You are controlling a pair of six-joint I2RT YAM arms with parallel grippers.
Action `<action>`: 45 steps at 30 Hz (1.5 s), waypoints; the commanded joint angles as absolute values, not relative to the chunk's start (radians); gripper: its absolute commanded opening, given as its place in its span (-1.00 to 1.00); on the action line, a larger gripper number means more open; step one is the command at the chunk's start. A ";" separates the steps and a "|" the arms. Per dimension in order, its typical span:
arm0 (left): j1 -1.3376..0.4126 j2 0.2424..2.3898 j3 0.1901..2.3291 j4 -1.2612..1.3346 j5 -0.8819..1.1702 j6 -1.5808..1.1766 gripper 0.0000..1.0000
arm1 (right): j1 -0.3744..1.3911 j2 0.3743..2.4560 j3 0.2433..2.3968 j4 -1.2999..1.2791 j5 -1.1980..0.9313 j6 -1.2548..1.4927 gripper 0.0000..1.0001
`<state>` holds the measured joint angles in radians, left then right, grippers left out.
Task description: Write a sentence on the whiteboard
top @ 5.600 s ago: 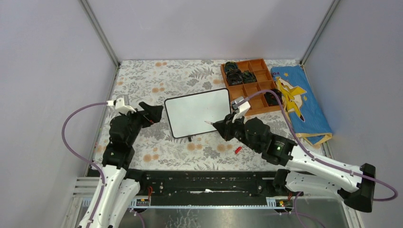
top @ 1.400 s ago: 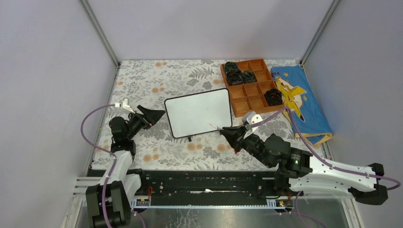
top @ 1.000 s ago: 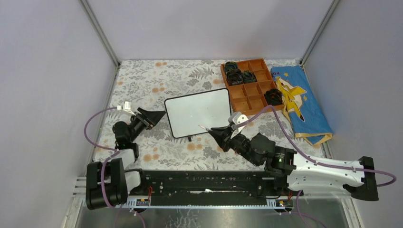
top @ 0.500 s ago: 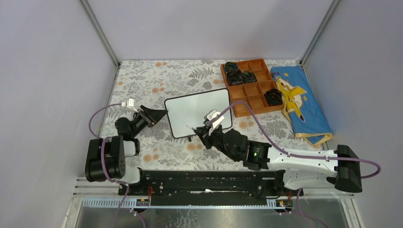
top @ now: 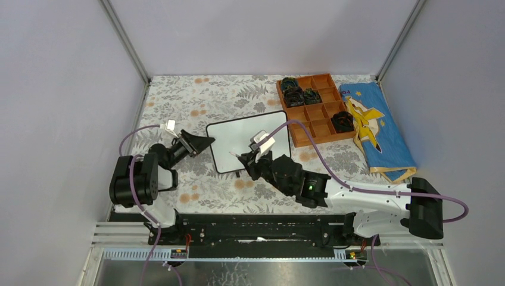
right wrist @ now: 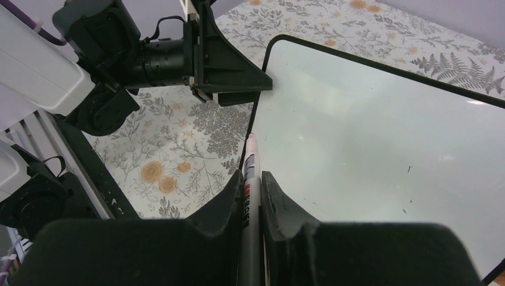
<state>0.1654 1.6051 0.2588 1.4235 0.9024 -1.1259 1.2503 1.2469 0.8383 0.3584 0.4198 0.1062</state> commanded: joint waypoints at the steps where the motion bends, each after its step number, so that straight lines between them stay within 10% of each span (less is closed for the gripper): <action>1: 0.158 1.642 0.276 1.564 0.931 -1.157 0.17 | 1.239 1.250 0.863 0.441 0.415 0.107 -1.00; 33: 0.086 1.510 0.261 1.323 0.933 -0.987 0.01 | 1.226 1.186 0.720 0.461 0.472 0.113 -1.00; 45: 0.074 1.488 0.253 1.293 0.925 -0.969 -0.36 | 1.218 1.220 0.697 0.571 0.516 0.096 -1.00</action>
